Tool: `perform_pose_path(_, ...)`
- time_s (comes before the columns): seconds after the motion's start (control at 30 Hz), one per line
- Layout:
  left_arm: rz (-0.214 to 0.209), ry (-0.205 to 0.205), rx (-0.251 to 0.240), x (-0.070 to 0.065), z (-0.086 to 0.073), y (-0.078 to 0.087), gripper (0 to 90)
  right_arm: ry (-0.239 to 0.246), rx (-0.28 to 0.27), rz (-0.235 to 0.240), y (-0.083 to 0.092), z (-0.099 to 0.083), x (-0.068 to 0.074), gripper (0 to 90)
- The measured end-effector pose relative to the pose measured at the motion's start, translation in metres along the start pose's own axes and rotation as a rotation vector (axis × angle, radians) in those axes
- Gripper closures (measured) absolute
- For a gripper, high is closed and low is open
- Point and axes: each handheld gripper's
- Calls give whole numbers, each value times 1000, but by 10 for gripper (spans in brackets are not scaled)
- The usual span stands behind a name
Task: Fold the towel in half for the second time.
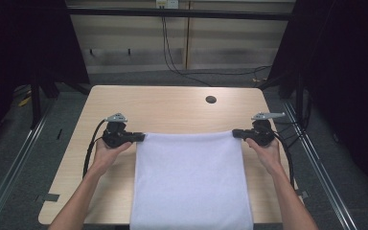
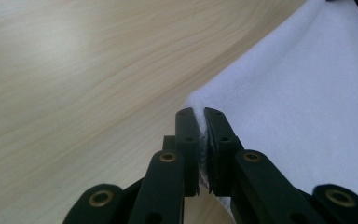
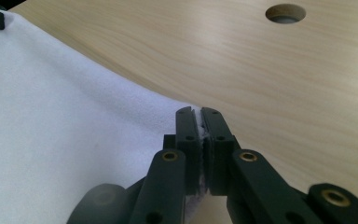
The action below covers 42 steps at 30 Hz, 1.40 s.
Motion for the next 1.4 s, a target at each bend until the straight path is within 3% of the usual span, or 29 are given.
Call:
perform_pose_path(0.17, 12, 1, -52, 6, 15, 7, 853, 4, -37, -11, 2, 19, -4, 870)
perform_pose_path(0.27, 30, -12, -47, 7, 20, 7, 853, 2, -47, -14, 2, 26, -6, 870)
perform_pose_path(0.33, 67, -32, -60, 6, 25, 6, 854, -10, -66, -11, 2, 33, -11, 869)
perform_pose_path(0.5, 59, -38, -84, 12, 39, 6, 854, -28, -64, -40, 1, 45, -16, 869)
perform_pose_path(0.63, 68, -44, -94, 13, 49, 10, 853, -13, -45, -63, 0, 57, -17, 869)
perform_pose_path(0.8, 69, -57, -132, 15, 68, 21, 853, -27, -80, -66, 3, 75, -19, 869)
perform_pose_path(0.87, 80, -86, -115, 12, 73, 26, 852, -42, -114, -53, 7, 78, -20, 869)
perform_pose_path(0.97, 51, -69, -164, 7, 70, 32, 851, -36, -143, -34, 14, 79, -18, 869)
perform_pose_path(1.17, 34, -81, -144, -6, 49, 38, 850, -6, -170, 10, 30, 70, -4, 869)
perform_pose_path(1.4, 10, -118, -190, -29, 50, 61, 850, 16, -209, 50, 56, 62, 4, 869)
Point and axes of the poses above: each handheld gripper's, and its own axes: y roughly backward along the jaws, z roughly out of its top, x roughly to its left, and after that the axes turned 10 degrees about -z, right-handed
